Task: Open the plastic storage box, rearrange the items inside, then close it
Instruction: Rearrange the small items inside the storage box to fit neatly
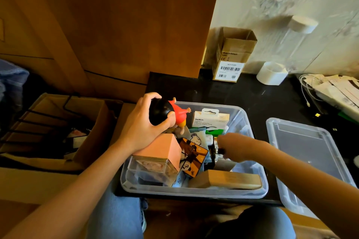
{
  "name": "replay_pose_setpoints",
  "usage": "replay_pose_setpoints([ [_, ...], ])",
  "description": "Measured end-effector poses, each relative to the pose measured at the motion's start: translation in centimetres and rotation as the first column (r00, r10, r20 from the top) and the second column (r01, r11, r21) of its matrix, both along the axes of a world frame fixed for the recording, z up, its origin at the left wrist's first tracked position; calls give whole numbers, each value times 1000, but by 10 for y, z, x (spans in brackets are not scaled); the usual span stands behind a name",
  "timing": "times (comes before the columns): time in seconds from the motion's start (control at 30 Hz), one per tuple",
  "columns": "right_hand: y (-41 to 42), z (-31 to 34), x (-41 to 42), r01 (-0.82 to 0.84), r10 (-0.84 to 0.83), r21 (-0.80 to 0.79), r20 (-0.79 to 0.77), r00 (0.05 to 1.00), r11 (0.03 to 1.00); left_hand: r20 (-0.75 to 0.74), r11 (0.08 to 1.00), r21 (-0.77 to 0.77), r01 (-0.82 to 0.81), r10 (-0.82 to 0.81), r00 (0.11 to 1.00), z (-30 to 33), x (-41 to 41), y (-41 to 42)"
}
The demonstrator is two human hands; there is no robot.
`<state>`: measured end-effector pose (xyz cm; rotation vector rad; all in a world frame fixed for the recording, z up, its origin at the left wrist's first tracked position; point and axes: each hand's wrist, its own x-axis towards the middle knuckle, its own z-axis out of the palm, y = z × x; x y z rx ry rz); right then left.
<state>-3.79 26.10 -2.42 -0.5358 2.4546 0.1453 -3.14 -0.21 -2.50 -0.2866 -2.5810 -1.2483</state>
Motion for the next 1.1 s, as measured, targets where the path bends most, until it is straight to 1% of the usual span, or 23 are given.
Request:
replay_pose_setpoints([
  [0.07, 0, -7, 0, -26, 26, 34, -2, 1000, 999, 4, 1000, 7, 4, -4, 1000, -1, 0, -1],
  [0.2, -3, -18, -4, -22, 28, 94, -63, 998, 995, 6, 1000, 9, 11, -11, 1000, -3, -1, -1],
  [0.37, -9, -28, -7, -83, 119, 249, -131, 984, 965, -9, 1000, 4, 14, -14, 1000, -3, -2, -2],
  [0.47, -11, -30, -11, -119, 174, 330, -140, 975, 936, -11, 1000, 4, 19, -19, 1000, -2, -2, -1],
  [0.53, -10, -32, -13, -124, 179, 347, -131, 975, 930, -7, 1000, 5, 21, -21, 1000, -2, -2, -1],
  [0.6, -10, -32, -14, -114, 160, 321, -121, 980, 940, 1, 1000, 9, 23, -23, 1000, -2, -1, -1],
  [0.73, -11, -36, -14, -49, 69, 170, -114, 991, 984, 2, 1000, 10, 10, -10, 1000, -3, -2, -1],
  [0.87, -10, -43, -12, -21, 43, 182, -114, 993, 983, -1, 1000, 6, 12, -12, 1000, -3, -2, -2],
  [0.97, -9, -36, -13, 2, 7, 167, -54, 998, 986, -4, 1000, 5, 16, -16, 1000, -3, -2, -2],
  [1.03, -10, -24, -14, 40, -39, 73, -22, 999, 996, -6, 1000, 9, 19, -19, 1000, -3, -2, -2],
  [1.1, -10, -7, -14, 125, -125, -73, 12, 992, 989, -8, 1000, 15, 21, -21, 1000, -3, -2, -2],
])
